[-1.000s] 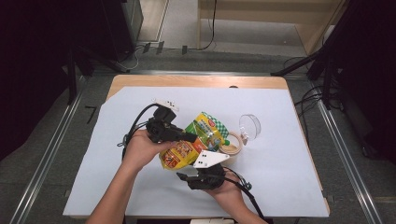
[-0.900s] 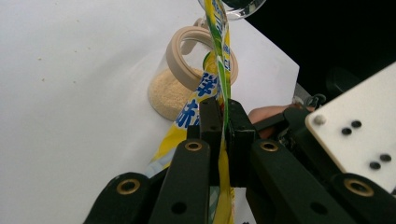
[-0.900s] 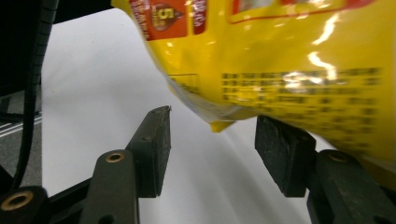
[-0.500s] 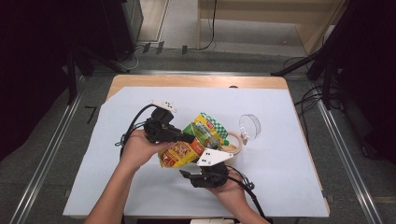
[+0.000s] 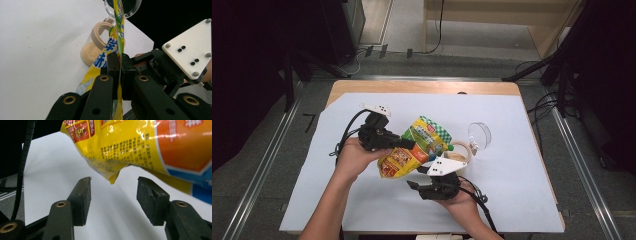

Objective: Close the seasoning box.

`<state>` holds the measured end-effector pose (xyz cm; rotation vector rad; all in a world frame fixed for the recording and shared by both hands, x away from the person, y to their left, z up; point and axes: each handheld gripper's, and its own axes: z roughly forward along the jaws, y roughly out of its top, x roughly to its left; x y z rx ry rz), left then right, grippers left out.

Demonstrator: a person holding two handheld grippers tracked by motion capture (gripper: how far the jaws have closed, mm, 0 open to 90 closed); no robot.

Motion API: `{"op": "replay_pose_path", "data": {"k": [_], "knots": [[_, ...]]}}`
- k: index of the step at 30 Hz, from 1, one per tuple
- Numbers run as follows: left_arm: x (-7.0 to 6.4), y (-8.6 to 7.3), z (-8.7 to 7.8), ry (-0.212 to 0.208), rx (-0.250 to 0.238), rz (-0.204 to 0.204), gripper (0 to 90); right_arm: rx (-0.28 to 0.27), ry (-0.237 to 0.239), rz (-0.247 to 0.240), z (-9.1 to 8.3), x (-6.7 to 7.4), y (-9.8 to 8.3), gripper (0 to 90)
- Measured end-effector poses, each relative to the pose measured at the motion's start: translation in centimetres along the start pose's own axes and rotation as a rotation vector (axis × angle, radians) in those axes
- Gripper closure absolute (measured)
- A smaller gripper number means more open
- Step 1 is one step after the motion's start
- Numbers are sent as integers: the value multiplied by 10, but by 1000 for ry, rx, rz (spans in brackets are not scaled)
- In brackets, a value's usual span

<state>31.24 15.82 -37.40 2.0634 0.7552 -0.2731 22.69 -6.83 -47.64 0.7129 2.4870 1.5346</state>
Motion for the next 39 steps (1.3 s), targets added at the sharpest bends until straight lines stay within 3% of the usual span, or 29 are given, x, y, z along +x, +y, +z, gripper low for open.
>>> {"op": "replay_pose_path", "data": {"k": [18,29,39], "knots": [[22,-6,-28,82,-86,-57,898,12,54,14,0,4,1,464],[42,-8,-30,109,-139,-86,897,28,49,21,-1,4,-2,457],[57,-11,-22,158,-147,-101,895,31,30,33,-5,2,-5,455]]}}
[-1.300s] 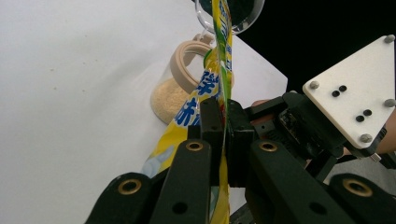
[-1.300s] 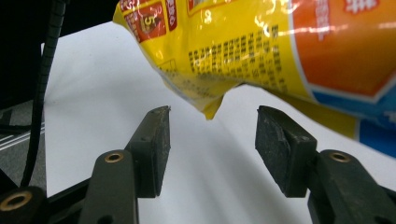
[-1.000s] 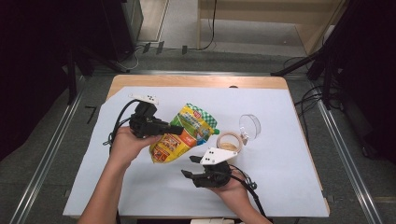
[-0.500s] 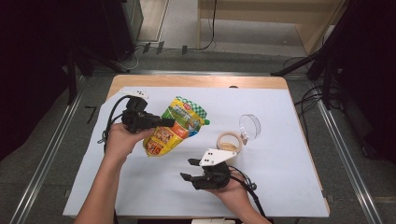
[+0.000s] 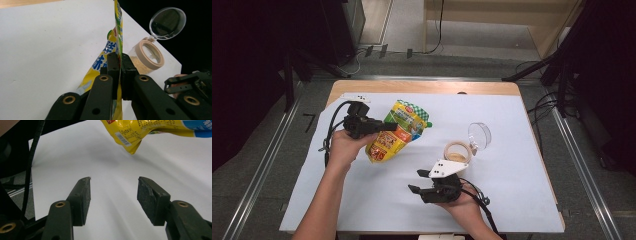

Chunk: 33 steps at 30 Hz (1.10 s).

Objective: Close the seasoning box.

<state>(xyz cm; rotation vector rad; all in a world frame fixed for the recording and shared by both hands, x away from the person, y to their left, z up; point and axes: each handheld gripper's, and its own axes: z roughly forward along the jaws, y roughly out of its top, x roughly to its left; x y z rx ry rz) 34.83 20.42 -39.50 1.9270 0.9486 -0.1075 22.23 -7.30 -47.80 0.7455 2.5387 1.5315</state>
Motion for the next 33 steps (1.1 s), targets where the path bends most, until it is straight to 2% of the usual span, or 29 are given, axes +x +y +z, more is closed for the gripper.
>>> {"op": "replay_pose_path", "data": {"k": [6,8,11,21,26,29,33], "knots": [[8,-6,8,30,15,-2,894,7,-4,-9,1,0,0,453],[10,-7,8,13,1,-6,894,5,0,-13,1,1,0,453],[11,-7,7,14,-1,-6,893,5,3,-12,0,1,0,453],[10,-11,-2,5,15,-28,882,-12,-9,-11,-5,-1,3,453],[8,-13,-7,7,25,-23,877,-21,-14,-10,-8,-3,5,453],[6,-15,-11,6,28,-42,872,-26,-14,-9,-10,-4,6,453],[4,-18,-15,2,32,-39,871,-20,-16,-9,-9,-5,6,453]]}}
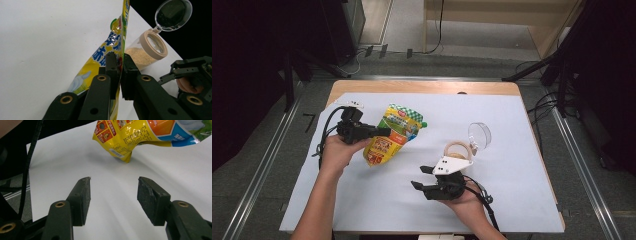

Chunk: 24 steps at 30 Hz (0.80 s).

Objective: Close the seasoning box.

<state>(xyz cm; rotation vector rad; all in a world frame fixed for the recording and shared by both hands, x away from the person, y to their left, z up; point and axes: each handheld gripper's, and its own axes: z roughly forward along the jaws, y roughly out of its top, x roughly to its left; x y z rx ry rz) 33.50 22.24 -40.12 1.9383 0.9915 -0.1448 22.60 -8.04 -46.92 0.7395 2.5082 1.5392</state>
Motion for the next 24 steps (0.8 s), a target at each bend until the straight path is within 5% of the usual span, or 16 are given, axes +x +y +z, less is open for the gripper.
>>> {"op": "replay_pose_path", "data": {"k": [24], "knots": [[7,-19,-27,16,-21,0,856,-1,3,-11,-1,-2,2,463]]}}
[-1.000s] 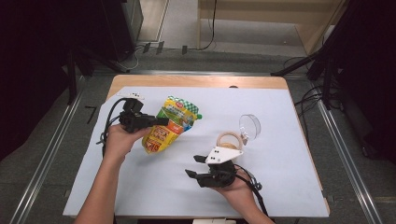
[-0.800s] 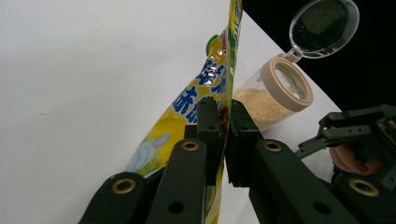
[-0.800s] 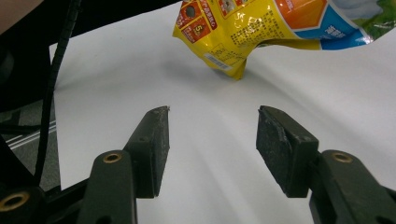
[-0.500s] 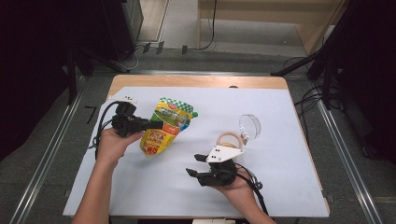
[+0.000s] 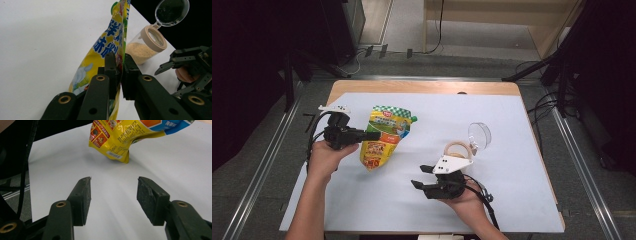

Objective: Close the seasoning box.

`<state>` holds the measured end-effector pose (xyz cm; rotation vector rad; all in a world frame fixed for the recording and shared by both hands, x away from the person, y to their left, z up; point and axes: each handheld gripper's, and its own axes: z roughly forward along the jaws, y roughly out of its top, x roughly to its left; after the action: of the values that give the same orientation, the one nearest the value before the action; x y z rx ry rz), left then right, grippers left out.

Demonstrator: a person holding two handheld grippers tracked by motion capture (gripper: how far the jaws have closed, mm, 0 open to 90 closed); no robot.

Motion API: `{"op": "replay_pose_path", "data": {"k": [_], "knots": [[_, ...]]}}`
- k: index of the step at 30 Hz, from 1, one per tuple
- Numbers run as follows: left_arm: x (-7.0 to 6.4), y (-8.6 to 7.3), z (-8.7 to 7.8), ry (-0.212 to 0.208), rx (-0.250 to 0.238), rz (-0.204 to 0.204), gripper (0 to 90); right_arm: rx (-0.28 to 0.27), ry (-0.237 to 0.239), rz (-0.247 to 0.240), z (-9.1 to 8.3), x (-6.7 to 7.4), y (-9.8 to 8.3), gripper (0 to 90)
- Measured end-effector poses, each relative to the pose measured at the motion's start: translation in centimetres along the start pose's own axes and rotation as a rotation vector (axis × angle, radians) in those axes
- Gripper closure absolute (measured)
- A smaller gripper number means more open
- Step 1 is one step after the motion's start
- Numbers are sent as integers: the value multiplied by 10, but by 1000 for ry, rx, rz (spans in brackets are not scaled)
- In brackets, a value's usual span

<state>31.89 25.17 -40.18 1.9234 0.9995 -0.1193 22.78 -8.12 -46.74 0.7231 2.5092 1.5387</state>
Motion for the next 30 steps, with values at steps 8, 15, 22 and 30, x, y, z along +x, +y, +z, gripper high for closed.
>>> {"op": "replay_pose_path", "data": {"k": [8,15,22,30], "knots": [[1,-3,-4,-2,3,-6,844,5,-1,1,1,-1,0,462],[1,-5,-9,-2,8,-5,851,5,-7,4,0,-4,0,462],[-1,-11,-12,1,8,2,859,3,-11,1,0,-4,0,462],[-3,-16,-19,-20,-13,9,803,5,-9,1,1,-3,0,462]]}}
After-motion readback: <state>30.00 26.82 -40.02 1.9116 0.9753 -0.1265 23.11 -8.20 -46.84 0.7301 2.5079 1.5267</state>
